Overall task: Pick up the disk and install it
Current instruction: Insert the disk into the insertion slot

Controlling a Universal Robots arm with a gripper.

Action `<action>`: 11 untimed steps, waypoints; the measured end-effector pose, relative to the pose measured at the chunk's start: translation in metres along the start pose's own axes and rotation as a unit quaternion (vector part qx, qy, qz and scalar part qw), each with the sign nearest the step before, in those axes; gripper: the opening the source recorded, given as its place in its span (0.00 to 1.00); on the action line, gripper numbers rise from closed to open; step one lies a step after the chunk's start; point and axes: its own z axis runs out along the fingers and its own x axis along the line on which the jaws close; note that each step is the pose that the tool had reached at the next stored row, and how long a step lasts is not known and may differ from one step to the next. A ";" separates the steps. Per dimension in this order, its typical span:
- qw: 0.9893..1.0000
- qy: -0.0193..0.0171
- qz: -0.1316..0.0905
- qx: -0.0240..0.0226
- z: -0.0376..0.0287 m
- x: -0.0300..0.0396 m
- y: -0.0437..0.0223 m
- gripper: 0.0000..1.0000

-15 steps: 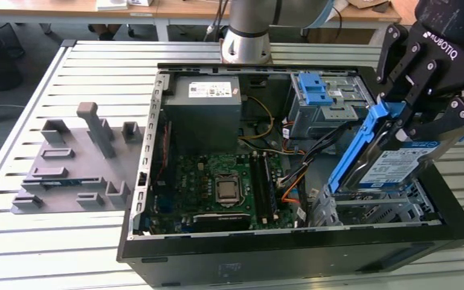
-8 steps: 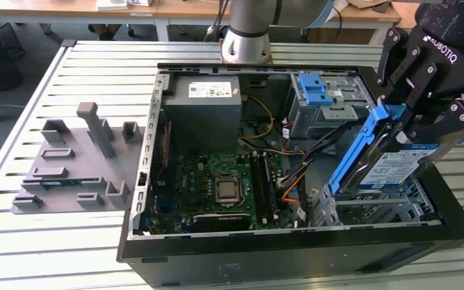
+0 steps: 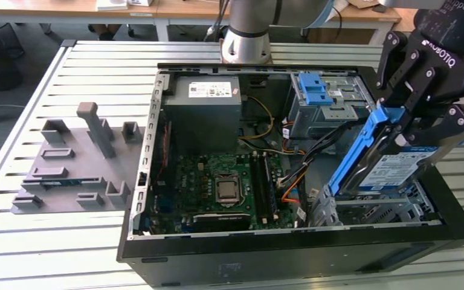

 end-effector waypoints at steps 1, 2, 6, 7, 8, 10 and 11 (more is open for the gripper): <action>1.000 0.000 0.000 0.000 0.0003 0.0001 0.0000 0.36; 1.000 0.000 0.000 0.000 0.0006 0.0001 0.0000 0.36; 1.000 0.000 0.000 0.000 0.0020 0.0003 0.0000 0.36; 1.000 0.000 0.000 0.000 0.0024 0.0004 -0.0001 0.36; 1.000 0.000 0.000 0.000 0.0029 0.0004 -0.0001 0.36; 1.000 0.000 0.000 0.000 0.0038 0.0005 -0.0001 0.36; 1.000 0.000 0.000 0.000 0.0043 0.0005 -0.0001 0.36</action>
